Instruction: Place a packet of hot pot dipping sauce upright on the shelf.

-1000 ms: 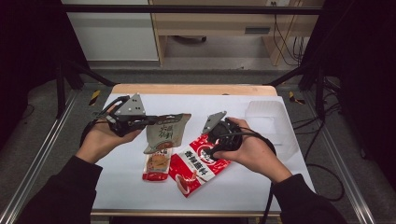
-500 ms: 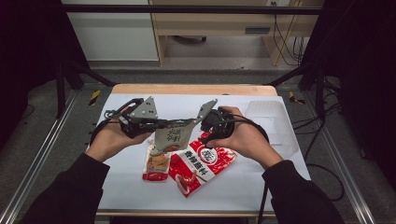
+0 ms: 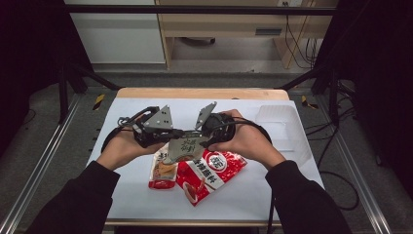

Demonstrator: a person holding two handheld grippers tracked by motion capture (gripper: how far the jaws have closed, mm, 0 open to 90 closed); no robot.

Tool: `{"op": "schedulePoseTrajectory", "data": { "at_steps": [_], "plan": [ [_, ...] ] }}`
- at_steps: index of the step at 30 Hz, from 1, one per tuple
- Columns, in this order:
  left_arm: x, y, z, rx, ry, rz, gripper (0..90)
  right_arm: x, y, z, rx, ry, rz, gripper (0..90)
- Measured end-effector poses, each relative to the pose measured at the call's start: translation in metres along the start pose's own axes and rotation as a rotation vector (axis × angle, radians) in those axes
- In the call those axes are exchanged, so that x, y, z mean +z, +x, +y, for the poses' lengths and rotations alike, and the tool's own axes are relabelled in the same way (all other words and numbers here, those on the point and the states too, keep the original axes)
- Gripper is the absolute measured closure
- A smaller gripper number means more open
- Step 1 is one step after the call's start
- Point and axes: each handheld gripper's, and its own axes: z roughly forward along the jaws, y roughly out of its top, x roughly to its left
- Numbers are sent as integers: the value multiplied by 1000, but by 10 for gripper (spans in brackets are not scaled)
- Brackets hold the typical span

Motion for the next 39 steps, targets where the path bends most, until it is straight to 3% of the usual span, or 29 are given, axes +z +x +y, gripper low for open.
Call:
{"op": "schedulePoseTrajectory", "data": {
  "at_steps": [1,3,7,8,12,20,22,23,24,26,29,34,39],
  "plan": [
    [0,0,0,6,3,-2,900,3,0,0,-8,6,11,500],
    [0,-1,1,10,1,-6,900,4,1,1,0,9,14,521],
    [-1,-3,0,6,-13,-14,900,6,2,1,-18,0,34,723],
    [-1,-3,0,6,-15,-13,900,6,2,1,-18,0,34,723],
    [-1,-4,-2,0,-25,-20,900,7,4,1,-36,10,51,883],
    [1,-3,-12,-40,-53,-18,879,8,5,3,-42,25,63,900],
    [2,-4,-15,-51,-68,-6,807,9,4,3,-46,32,66,900],
    [3,-5,-17,-57,-81,7,620,11,4,4,-50,46,67,900],
    [4,-6,-19,-59,-90,10,620,11,4,4,-50,46,67,900],
    [7,-8,-24,-65,-99,24,458,12,3,3,-54,49,63,900],
    [8,-11,-31,-79,-100,40,287,9,0,2,-49,48,56,900],
    [8,-15,-45,-119,-103,41,201,3,-4,1,-50,40,53,900],
    [3,-21,-63,-165,-95,74,121,-11,-11,1,-53,37,41,900]
  ]
}}
